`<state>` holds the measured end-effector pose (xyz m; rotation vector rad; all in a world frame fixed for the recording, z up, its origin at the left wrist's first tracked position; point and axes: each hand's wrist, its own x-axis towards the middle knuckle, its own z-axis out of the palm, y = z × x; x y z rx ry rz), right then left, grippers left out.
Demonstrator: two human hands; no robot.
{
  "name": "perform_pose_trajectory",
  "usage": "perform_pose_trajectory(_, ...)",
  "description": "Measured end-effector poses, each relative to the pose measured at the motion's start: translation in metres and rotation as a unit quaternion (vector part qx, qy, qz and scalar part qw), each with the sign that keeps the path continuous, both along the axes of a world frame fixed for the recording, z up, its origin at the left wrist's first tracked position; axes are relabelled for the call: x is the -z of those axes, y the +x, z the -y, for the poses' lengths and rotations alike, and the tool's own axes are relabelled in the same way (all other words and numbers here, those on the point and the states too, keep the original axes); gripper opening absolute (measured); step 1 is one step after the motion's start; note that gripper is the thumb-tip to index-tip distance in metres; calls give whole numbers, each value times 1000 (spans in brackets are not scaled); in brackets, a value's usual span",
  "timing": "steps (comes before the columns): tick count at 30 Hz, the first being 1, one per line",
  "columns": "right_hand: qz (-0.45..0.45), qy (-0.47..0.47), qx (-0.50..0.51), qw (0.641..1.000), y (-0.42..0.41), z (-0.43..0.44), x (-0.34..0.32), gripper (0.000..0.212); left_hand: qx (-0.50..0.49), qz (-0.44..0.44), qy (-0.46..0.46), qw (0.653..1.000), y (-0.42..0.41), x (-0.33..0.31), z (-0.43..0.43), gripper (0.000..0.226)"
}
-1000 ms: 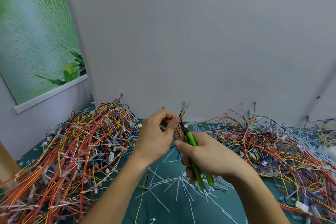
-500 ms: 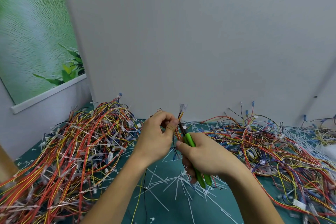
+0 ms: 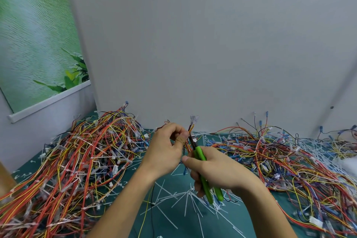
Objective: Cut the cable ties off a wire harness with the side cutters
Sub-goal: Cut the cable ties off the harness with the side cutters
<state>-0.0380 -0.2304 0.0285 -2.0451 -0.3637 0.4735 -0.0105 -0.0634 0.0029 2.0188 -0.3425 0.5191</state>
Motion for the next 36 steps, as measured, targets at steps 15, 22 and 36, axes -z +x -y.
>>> perform_pose_trajectory(15, -3, -4, 4, 1000, 1, 1, 2, 23, 19, -25, -43, 999, 8, 10, 0, 17)
perform_pose_trajectory(22, -8, 20, 1, 1000, -1, -5, -2, 25, 22, -24, -48, 998, 7, 6, -3, 16)
perform_pose_trajectory(36, -8, 47, 5, 999, -1, -3, 1, 19, 45, -31, -60, 997, 1, 1, -3, 19)
